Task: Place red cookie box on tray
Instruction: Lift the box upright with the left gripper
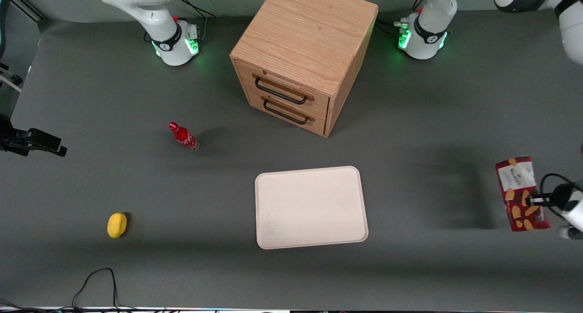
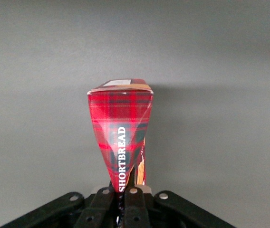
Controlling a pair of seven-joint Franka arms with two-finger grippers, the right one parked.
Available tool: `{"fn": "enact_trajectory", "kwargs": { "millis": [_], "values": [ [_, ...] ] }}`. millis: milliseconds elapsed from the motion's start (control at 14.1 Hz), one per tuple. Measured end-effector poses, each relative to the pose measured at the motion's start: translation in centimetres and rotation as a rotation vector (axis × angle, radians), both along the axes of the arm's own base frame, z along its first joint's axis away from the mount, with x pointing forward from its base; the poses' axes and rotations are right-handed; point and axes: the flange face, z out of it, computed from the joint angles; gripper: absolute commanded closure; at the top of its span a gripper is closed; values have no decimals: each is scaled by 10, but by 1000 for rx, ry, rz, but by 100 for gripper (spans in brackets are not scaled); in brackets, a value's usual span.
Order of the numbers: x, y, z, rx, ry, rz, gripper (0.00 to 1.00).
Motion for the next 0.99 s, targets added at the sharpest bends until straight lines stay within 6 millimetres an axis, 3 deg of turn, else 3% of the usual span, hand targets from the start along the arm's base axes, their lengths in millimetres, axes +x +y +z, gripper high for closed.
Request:
{"fn": "enact_trajectory", "kwargs": {
  "millis": [284, 497, 639, 781, 994],
  "values": [
    [-18, -5, 107, 1, -1, -1, 100],
    [-36, -11, 160, 7, -27, -3, 100],
    [-40, -16, 168, 4, -26, -9, 100],
    [-35, -33, 165, -5, -25, -36, 100],
    [-25, -119, 165, -4, -25, -74, 100]
  ]
}}
